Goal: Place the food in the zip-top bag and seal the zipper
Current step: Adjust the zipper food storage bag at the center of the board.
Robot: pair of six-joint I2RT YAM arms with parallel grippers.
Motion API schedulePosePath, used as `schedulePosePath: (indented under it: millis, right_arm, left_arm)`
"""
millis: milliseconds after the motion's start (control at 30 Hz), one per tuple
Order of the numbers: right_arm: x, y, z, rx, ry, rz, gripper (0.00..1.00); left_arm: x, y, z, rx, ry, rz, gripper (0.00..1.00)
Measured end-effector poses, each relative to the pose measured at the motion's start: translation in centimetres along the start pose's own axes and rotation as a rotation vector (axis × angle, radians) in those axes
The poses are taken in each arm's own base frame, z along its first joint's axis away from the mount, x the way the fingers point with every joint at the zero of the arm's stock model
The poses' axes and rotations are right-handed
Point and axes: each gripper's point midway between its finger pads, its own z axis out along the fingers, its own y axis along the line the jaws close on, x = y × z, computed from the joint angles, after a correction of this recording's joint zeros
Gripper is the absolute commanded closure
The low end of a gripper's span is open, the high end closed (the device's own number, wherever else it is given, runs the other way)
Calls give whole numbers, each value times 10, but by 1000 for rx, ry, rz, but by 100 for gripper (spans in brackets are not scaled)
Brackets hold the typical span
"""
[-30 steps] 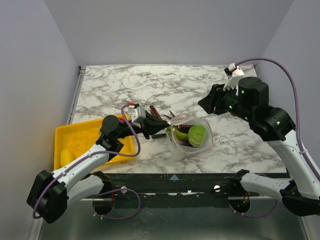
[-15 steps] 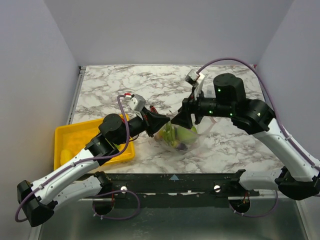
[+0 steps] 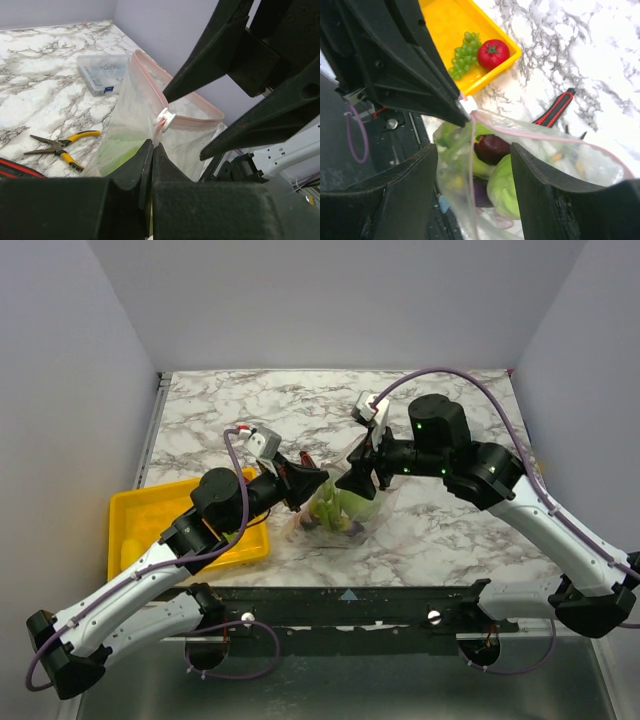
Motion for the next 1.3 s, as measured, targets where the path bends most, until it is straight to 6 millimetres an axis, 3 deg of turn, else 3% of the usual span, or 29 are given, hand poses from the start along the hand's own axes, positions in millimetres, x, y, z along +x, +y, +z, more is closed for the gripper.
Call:
schedulePosePath:
  millis: [233,500,667,800,1000,1133,1300]
  right_arm:
    - [-7,-11,18,-3,12,-112,36]
    - [-38,-6,33,-77,-14,-160,37]
    - [-29,6,42,-181,36,-153,45]
    - [-24,15,39,-252,52,-135,46]
    - [-14,24,30,-350,73,-84,36]
    - [1,25,28,-376,112,-48,35]
    - [14,24,30,-374,144,-30,45]
  left_arm:
    - [3,-1,-11,23,-14,35,100]
    - [5,-5,-15,62,-20,77,100]
    - [6,-11,-19,99,-14,118,100]
    - [7,-14,-23,123,-12,141,100]
    - [9,-17,-28,148,-17,146,100]
    - [9,-18,-28,150,-17,147,100]
    - [10,-17,-28,149,-16,151,100]
